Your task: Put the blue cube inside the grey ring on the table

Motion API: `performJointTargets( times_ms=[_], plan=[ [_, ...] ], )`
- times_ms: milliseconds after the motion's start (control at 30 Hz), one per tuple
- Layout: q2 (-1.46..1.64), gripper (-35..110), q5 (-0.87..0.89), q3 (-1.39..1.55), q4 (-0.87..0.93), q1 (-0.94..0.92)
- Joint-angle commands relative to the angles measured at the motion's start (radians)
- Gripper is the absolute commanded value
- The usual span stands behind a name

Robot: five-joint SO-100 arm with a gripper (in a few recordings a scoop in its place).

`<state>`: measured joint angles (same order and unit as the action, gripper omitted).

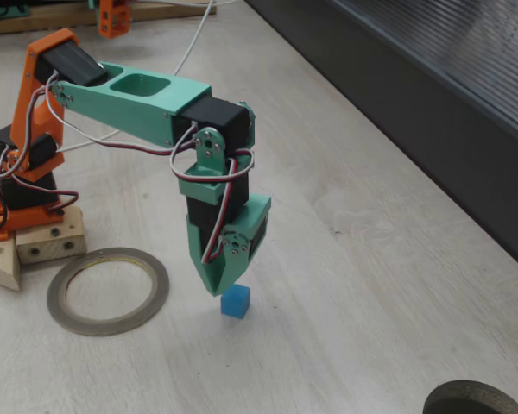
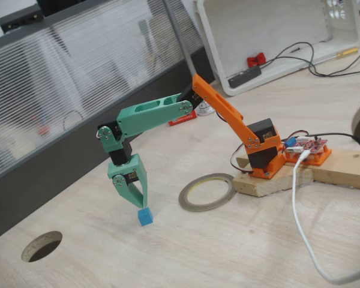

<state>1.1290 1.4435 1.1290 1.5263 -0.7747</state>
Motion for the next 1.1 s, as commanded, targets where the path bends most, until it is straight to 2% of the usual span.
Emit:
performJointTargets(
  times_ms=[0,733,867,1067],
  plan=[
    [0.009,2,0.014,-0.012,-0.002,0.000],
    [0.011,3,0.014,-0.011,0.002,-0.008],
    [0.011,9,0.014,-0.008,0.002,-0.008],
    [0.011,28,0.008,-0.006,0.003,-0.008]
  ],
)
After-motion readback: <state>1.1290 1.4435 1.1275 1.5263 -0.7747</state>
